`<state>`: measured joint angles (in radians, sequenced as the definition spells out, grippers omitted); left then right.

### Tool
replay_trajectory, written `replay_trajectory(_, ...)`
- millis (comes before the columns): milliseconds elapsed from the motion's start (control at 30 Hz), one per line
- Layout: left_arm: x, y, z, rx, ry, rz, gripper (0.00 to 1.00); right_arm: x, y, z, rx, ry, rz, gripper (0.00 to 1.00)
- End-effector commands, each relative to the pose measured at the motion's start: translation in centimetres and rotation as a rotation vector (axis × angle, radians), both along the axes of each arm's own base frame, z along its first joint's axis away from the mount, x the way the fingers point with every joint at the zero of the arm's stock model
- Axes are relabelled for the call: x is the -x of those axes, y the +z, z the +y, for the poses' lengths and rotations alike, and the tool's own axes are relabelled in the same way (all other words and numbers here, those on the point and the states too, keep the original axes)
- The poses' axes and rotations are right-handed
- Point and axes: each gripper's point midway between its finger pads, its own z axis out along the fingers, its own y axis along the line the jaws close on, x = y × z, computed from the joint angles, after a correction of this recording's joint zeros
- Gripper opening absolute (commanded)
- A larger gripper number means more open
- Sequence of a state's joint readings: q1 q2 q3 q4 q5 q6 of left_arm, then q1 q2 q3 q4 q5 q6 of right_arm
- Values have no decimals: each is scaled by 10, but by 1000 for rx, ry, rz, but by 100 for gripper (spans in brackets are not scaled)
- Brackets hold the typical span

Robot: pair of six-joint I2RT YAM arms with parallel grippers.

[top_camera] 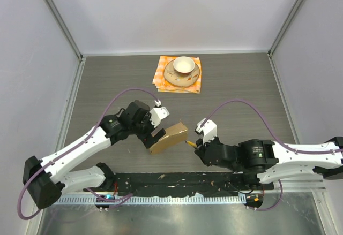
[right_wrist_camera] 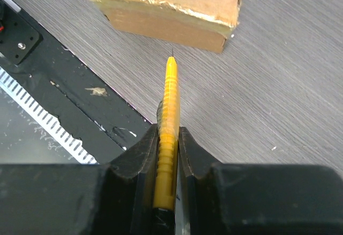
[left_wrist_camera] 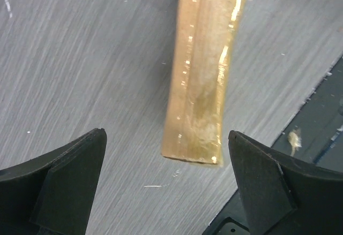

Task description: Unpack the express box

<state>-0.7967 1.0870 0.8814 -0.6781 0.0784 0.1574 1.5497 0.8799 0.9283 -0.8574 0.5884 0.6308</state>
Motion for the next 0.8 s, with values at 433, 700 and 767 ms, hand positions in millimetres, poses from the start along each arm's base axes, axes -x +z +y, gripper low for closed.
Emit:
replay_trajectory(433,36,-37,10,-71,-268,83,100,-15,47,34,-57,15,-90,1)
replay_trajectory(700,38,-55,8,-46,-273,98,100,-16,49,35,-40,16,-87,1)
replay_trajectory(767,35,-60,5,-43,-271,98,100,-16,49,36,-41,18,-86,1)
